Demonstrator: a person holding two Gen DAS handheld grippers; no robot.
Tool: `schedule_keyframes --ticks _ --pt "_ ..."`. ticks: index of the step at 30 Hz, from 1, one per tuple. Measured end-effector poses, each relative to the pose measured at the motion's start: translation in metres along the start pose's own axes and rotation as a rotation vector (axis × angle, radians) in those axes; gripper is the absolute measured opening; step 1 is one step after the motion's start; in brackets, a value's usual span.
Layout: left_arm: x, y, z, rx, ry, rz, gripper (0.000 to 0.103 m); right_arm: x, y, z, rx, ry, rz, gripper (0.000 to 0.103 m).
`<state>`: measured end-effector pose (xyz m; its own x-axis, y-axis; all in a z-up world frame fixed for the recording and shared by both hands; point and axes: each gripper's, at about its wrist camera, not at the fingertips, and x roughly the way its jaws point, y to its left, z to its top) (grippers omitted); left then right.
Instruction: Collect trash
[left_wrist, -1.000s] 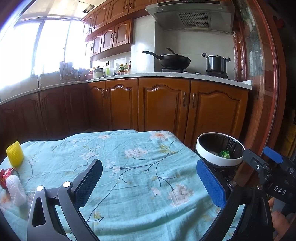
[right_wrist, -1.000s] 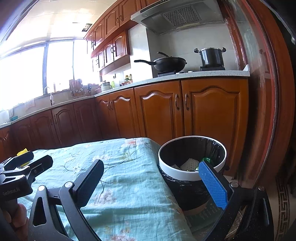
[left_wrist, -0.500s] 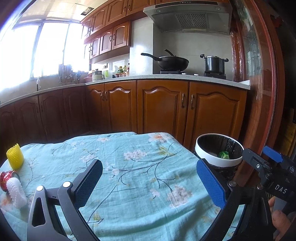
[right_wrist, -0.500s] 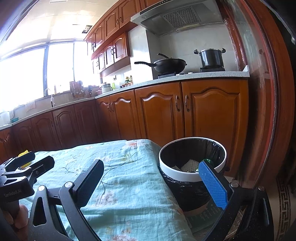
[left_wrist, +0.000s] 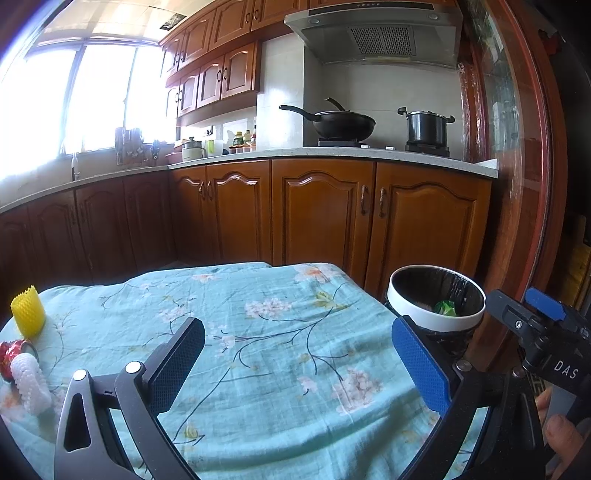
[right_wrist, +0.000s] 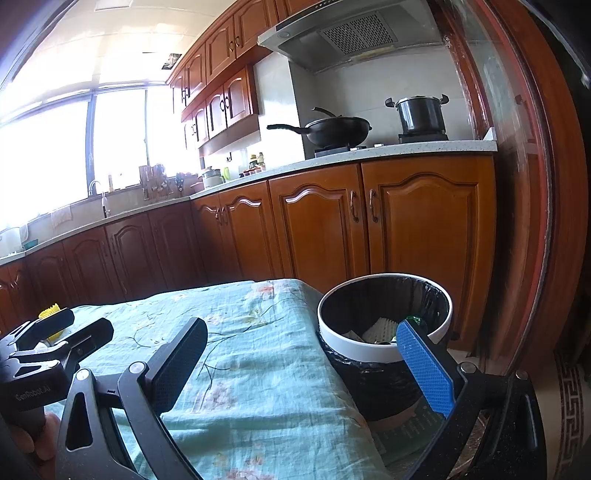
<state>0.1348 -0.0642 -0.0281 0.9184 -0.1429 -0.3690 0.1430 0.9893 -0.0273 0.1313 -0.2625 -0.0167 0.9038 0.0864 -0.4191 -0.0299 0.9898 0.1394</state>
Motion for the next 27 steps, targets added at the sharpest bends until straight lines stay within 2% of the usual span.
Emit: schedule_keyframes --ticks 27 --pt "-0.0003 0.0023 0.0002 -0.005 0.005 -0.018 0.102 -0.0041 0.0034 0.0044 0.000 -0.012 0.011 0.103"
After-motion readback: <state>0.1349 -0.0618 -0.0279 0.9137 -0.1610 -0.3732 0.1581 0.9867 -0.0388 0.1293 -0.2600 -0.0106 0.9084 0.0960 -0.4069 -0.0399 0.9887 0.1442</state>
